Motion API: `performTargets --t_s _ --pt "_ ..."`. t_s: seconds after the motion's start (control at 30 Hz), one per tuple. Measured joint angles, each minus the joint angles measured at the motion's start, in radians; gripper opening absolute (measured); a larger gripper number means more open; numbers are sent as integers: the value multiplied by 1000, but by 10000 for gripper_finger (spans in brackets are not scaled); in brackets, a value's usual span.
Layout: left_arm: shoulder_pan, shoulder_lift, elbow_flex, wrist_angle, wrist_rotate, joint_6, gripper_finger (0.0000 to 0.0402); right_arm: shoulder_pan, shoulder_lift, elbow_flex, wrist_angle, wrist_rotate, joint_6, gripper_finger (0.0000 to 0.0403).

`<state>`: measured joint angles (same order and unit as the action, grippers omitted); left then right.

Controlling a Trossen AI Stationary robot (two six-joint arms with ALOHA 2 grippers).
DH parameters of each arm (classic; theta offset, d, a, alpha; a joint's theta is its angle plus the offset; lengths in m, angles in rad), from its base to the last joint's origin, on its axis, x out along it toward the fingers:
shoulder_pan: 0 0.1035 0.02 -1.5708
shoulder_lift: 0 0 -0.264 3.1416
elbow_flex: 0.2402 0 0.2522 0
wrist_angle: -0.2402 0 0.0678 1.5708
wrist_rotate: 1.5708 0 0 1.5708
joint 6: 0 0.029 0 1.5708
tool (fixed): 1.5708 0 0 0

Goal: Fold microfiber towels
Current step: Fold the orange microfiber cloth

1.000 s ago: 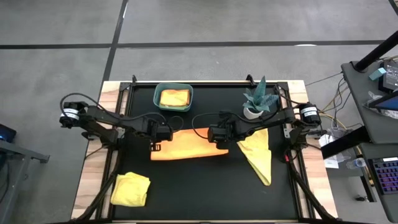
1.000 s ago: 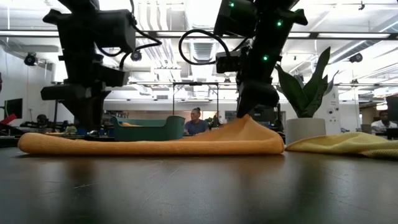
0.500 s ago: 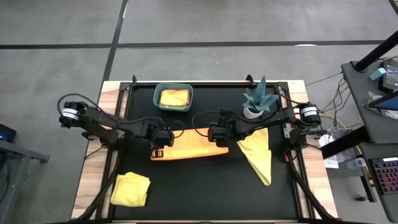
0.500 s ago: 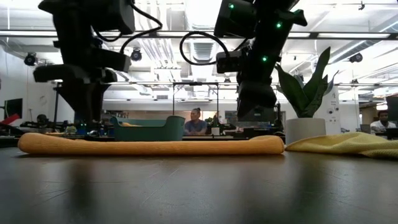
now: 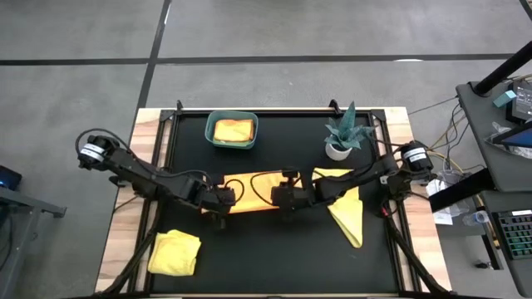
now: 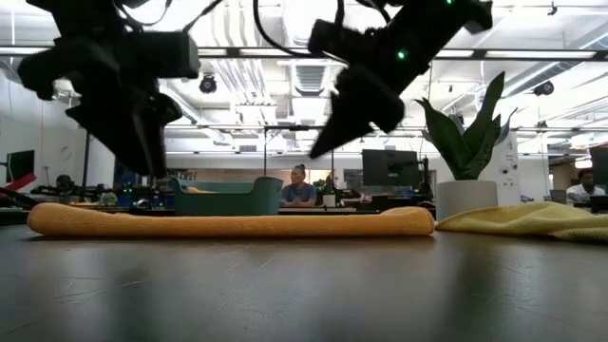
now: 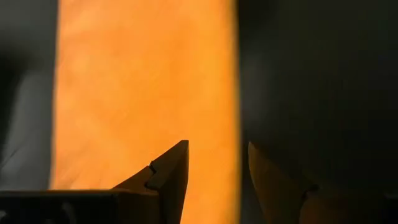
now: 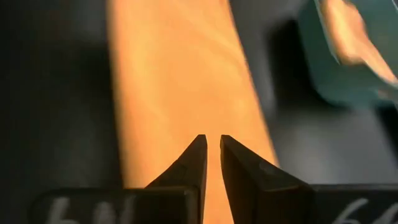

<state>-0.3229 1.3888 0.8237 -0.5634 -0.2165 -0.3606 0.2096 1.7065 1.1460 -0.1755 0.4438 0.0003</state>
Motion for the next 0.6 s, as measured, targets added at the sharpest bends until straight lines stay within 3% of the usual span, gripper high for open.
performTargets --t_s 0.2,0.6 --pt "-24 10 -61 257 0 38 142 9 5 -109 332 -134 -5 27" --pt "-25 48 -141 275 0 27 5 9 20 -227 365 -176 85 27"
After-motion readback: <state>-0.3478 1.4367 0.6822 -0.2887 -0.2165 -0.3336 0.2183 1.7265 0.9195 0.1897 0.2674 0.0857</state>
